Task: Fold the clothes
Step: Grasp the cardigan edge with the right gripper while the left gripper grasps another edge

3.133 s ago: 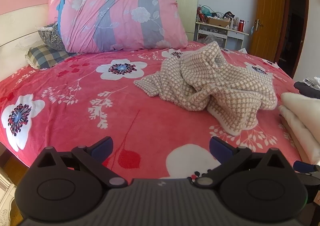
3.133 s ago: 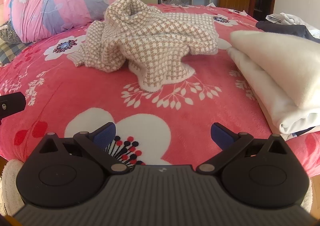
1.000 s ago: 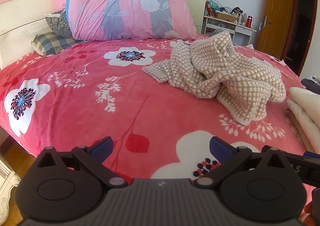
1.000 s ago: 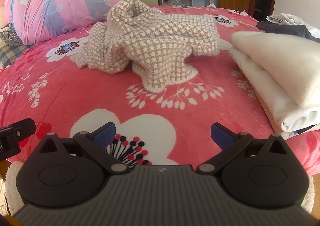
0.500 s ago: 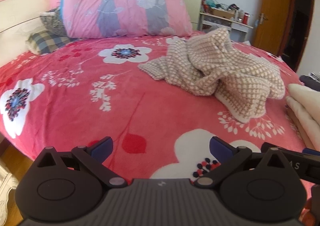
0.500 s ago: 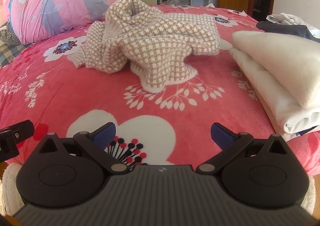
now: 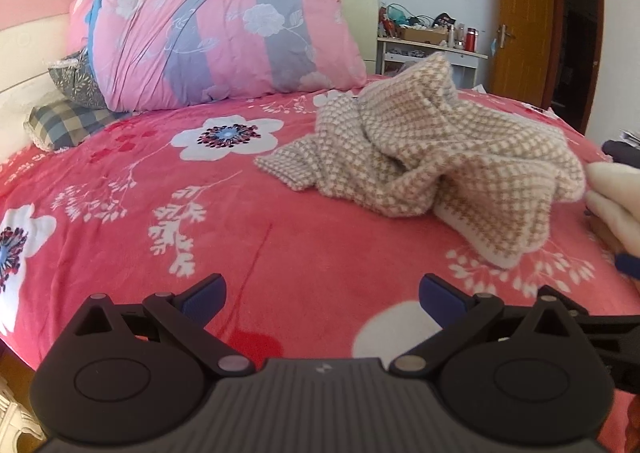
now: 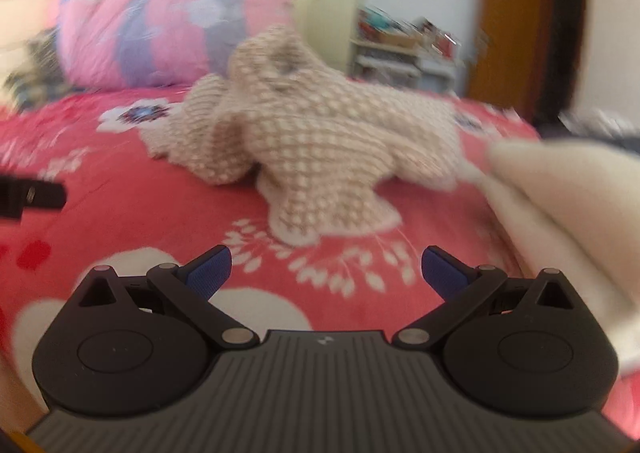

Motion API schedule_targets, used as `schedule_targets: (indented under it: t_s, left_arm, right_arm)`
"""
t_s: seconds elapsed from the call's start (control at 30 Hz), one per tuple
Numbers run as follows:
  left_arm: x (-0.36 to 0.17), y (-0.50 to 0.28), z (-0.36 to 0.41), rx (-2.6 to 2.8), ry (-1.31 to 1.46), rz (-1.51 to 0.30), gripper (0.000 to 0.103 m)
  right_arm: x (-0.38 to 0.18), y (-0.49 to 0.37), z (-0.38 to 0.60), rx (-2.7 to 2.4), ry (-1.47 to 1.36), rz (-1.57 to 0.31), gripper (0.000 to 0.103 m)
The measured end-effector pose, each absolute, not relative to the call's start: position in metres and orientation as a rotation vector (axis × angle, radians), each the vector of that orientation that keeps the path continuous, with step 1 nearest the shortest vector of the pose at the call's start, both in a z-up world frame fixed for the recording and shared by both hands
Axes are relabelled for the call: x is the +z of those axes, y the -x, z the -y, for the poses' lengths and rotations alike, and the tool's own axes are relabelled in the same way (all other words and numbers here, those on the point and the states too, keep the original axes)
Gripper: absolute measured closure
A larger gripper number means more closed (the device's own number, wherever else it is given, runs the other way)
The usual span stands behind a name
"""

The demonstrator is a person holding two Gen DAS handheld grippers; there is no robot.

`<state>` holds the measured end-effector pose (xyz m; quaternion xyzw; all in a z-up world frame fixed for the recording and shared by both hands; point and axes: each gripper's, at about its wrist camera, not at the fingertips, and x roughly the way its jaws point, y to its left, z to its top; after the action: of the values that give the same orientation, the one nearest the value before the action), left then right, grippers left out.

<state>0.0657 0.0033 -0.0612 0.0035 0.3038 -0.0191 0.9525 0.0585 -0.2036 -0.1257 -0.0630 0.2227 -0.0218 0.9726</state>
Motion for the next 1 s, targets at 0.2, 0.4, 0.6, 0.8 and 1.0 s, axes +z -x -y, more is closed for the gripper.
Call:
schedule_targets:
  t_s: [0.2, 0.4, 0.6, 0.8, 1.0]
  left_arm:
    - [-0.077, -0.082, -0.015, 0.016, 0.000, -0.624, 0.003]
    - [-0.086, -0.096, -0.018, -0.036, -0.051, -0.654, 0.016]
    - [-0.091, -0.117, 0.009, -0.123, -0.268, -0.534, 0.016]
    - [-0.096, -0.167, 0.065, -0.281, -0.502, -0.380, 0.014]
    - [-0.113, -0.221, 0.117, -0.227, -0.676, -0.223, 0.047]
  right_arm:
    - [-0.147, -0.121, 0.192, 0.024, 0.325, -0.361, 0.002]
    - [-0.154, -0.189, 0.201, 0.044, 0.321, -0.466, 0.062]
    - [-0.100, -0.176, 0.237, 0.033, 0.177, -0.310, 0.092]
    - [-0.044, -0.186, 0.265, 0.088, 0.064, -0.240, 0.093]
    - [-0.033, -0.195, 0.279, 0.117, 0.019, -0.250, 0.093]
